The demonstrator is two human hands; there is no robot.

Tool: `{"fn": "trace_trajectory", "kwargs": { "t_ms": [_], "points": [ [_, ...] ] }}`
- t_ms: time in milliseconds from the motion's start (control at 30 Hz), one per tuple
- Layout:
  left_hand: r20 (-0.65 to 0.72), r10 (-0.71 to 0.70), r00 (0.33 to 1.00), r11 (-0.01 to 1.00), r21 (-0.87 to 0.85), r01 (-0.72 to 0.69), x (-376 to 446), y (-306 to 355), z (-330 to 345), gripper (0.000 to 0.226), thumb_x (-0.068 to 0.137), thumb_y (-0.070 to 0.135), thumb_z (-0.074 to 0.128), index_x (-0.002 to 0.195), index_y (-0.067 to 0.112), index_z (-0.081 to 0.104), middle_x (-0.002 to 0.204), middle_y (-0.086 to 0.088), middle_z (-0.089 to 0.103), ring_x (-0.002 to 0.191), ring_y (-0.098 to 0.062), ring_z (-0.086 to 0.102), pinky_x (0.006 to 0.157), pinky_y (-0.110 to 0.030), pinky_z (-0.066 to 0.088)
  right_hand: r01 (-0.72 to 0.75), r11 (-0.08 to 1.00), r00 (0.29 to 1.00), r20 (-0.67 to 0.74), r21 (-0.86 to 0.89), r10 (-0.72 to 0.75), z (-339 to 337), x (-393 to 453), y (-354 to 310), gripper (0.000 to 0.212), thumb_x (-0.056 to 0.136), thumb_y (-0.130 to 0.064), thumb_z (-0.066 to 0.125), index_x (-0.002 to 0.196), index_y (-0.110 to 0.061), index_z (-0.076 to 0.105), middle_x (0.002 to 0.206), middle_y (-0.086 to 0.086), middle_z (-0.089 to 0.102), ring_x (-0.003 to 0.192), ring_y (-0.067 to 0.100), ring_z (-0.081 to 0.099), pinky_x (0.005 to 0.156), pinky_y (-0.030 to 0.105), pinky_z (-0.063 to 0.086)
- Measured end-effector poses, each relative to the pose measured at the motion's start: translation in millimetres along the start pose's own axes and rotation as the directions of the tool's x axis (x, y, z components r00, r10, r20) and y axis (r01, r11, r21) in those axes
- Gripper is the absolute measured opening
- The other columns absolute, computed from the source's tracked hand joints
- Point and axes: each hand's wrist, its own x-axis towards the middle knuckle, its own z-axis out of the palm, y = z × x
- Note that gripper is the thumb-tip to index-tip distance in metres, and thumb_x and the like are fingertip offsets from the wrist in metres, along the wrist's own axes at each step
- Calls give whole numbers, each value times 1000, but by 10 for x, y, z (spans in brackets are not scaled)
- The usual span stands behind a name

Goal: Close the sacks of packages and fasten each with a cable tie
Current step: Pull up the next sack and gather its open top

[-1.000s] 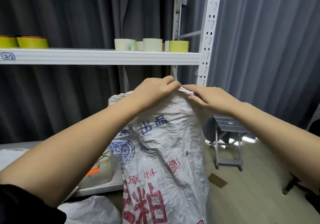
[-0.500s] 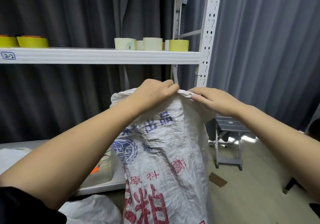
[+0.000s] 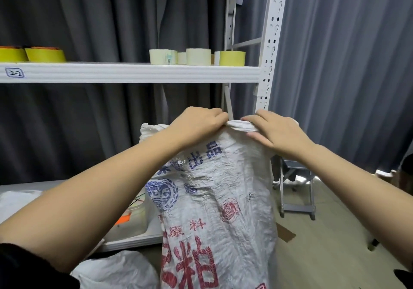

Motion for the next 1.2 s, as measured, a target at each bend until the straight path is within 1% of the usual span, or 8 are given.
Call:
{"fn": "trace_trajectory", "kwargs": {
  "t_ms": [133, 267, 367, 467, 600, 767, 967, 1200],
  "points": [
    [-55, 82, 995, 995, 53, -79, 40, 55, 32, 14, 79, 9, 63, 91, 7, 55, 75, -10, 53, 41, -27, 47, 38, -24, 21, -30, 963, 997, 75, 267, 10, -48, 120, -105, 43, 101, -48, 29, 137, -31, 44, 129, -8, 56, 115, 13, 53, 82, 30, 39],
    [207, -234, 950, 948, -166, 270, 40, 72, -17, 28, 96, 42, 42, 96, 17, 54, 83, -2, 61, 72, -29, 58, 57, -33, 38, 11, 1000, 998, 54, -28, -10, -41, 60, -44, 38, 94, -18, 52, 130, -25, 47, 115, -2, 62, 92, 25, 62, 73, 40, 50],
    [340, -229, 912, 884, -320, 341, -81, 73, -47, 31, 99, 43, 33, 89, 20, 51, 73, 4, 58, 69, -21, 53, 59, -33, 36, 20, 995, 996, -87, -95, -28, 39, -70, 94, 55, 78, 2, 61, 126, -19, 46, 89, 7, 60, 64, 29, 59, 45, 35, 46],
    [282, -229, 932, 935, -204, 291, -119, 49, -1, 22, 99, 34, 38, 96, 17, 51, 81, -3, 62, 68, -27, 53, 54, -33, 32, 30, 997, 989, -140, -70, -39, 69, -86, 89, 36, 88, -15, 48, 124, -22, 49, 90, 4, 64, 65, 28, 62, 44, 31, 43],
    [21, 31, 999, 970, 239, -35, -137, 3, -10, 21, 70, 1, 59, 90, 7, 63, 61, -6, 50, 35, -22, 42, 43, -17, 4, -3, 994, 1000, 10, 112, 2, -75, 32, -53, 45, 99, -45, 38, 141, -30, 43, 133, -8, 58, 111, 18, 60, 80, 38, 50],
    [-36, 1, 999, 998, 68, 2, -73, 40, 5, 24, 87, 19, 48, 100, 15, 67, 66, -3, 58, 48, -27, 57, 42, -22, 22, 6, 996, 999, 46, 94, -10, -64, 148, -200, 35, 101, -42, 36, 133, -32, 46, 123, -10, 62, 101, 20, 62, 70, 30, 38],
    [365, -217, 905, 817, -440, 374, -151, 24, -91, 28, 100, 39, 33, 89, 23, 54, 80, 6, 59, 80, -21, 56, 68, -34, 41, 120, 978, 957, -244, -171, -160, 55, -26, -57, 25, 92, -21, 38, 112, -16, 52, 72, 4, 56, 50, 23, 52, 37, 24, 31],
    [48, 11, 999, 999, 41, -13, -158, 46, -40, 17, 90, 24, 61, 96, 12, 51, 80, -6, 60, 47, -29, 53, 40, -27, 29, 19, 993, 996, 86, 114, -29, -59, 177, -244, 43, 96, -56, 28, 125, -32, 49, 115, -7, 64, 94, 21, 62, 71, 35, 47]
  ]
}}
